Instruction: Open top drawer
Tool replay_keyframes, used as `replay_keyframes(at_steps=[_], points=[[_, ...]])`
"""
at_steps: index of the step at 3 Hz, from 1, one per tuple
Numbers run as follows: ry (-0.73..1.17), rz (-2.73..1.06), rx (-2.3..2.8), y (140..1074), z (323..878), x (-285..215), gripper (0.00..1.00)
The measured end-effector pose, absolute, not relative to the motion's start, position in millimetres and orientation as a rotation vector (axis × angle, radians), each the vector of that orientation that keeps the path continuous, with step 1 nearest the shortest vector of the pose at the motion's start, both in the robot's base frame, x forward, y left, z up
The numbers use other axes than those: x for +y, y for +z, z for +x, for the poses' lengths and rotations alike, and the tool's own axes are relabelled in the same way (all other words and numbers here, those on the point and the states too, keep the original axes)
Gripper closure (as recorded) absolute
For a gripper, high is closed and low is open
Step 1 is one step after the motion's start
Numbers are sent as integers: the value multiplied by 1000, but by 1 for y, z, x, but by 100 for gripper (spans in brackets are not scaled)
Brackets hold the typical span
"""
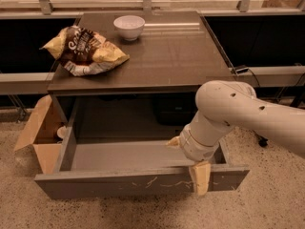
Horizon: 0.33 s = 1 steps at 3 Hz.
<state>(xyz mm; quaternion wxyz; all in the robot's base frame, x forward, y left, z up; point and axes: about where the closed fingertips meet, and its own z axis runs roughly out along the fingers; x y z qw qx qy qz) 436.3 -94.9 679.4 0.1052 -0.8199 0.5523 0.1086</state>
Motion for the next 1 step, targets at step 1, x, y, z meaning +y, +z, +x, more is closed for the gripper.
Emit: replay_keyframes(at_steps=[1], points=[[192,-2358,1656,709,436,-114,0]])
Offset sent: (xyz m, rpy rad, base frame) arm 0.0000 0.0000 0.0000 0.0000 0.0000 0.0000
